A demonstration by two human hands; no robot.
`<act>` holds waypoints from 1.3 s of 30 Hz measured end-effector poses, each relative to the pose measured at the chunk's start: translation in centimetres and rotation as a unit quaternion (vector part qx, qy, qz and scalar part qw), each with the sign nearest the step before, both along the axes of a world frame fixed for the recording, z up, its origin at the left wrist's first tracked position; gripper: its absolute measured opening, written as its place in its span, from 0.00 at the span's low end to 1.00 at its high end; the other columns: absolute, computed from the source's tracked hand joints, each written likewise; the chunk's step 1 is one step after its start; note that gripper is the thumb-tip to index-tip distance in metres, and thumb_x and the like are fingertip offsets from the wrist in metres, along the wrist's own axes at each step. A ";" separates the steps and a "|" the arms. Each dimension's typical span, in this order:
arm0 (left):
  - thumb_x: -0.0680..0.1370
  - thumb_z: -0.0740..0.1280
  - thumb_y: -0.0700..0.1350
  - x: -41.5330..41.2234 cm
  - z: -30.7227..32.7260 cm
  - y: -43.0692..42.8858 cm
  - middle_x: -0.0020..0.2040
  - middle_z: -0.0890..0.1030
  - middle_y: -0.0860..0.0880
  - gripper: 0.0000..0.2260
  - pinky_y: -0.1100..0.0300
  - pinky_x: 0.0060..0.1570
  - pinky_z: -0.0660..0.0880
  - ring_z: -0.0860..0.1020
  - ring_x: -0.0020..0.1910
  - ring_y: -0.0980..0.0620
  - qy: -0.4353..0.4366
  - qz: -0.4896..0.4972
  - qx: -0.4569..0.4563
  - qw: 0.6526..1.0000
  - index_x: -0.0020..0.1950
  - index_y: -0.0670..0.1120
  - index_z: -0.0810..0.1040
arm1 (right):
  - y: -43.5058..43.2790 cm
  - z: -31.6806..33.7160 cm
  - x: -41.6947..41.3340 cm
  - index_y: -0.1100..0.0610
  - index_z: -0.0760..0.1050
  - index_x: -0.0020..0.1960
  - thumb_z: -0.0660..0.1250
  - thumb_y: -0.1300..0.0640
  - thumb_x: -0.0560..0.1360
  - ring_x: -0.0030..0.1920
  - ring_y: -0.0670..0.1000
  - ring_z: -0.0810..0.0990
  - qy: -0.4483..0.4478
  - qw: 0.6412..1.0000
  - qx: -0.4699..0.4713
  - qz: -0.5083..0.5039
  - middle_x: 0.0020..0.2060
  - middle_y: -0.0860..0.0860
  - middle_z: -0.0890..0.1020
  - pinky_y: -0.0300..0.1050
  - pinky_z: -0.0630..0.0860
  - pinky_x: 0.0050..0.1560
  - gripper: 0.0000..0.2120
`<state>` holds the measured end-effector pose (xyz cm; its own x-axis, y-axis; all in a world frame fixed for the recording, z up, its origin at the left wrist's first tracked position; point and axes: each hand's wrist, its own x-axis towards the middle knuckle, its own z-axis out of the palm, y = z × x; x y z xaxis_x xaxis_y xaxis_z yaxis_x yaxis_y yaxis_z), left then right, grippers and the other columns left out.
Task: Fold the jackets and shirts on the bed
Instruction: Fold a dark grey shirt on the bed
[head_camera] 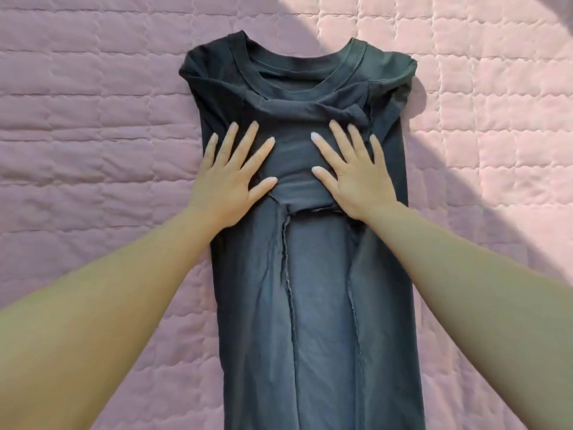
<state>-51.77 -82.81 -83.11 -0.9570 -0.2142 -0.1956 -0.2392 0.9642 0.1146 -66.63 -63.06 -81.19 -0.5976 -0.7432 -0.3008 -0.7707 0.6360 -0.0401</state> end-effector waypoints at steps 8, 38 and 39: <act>0.78 0.54 0.67 5.4 2.2 5.3 0.80 0.50 0.47 0.34 0.42 0.75 0.49 0.47 0.78 0.45 0.026 -0.116 0.043 0.992 0.79 0.53 0.53 | 4.5 1.1 4.5 0.44 0.49 0.79 0.49 0.42 0.82 0.78 0.54 0.48 0.007 0.995 -0.032 0.095 0.79 0.50 0.50 0.57 0.48 0.76 0.27; 0.64 0.67 0.32 24.4 5.8 13.8 0.80 0.50 0.46 0.47 0.45 0.75 0.46 0.50 0.78 0.45 -0.152 -0.241 0.037 0.958 0.79 0.52 0.53 | 26.3 4.9 16.0 0.53 0.57 0.78 0.47 0.71 0.74 0.75 0.58 0.60 -0.037 0.941 0.073 0.328 0.77 0.54 0.60 0.59 0.53 0.74 0.34; 0.64 0.66 0.33 24.5 6.0 14.0 0.80 0.48 0.47 0.47 0.45 0.75 0.45 0.48 0.78 0.45 -0.164 -0.250 0.043 0.953 0.79 0.55 0.52 | 25.9 4.9 16.0 0.51 0.56 0.78 0.52 0.71 0.73 0.76 0.58 0.58 -0.061 0.934 0.090 0.340 0.77 0.54 0.57 0.59 0.51 0.74 0.36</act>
<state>-27.27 -68.81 -77.10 -0.8199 0.2837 -0.4972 0.2117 0.9573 0.1970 -50.66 -37.13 -76.27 0.0411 -0.8690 -0.4931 -0.9956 0.0061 -0.0938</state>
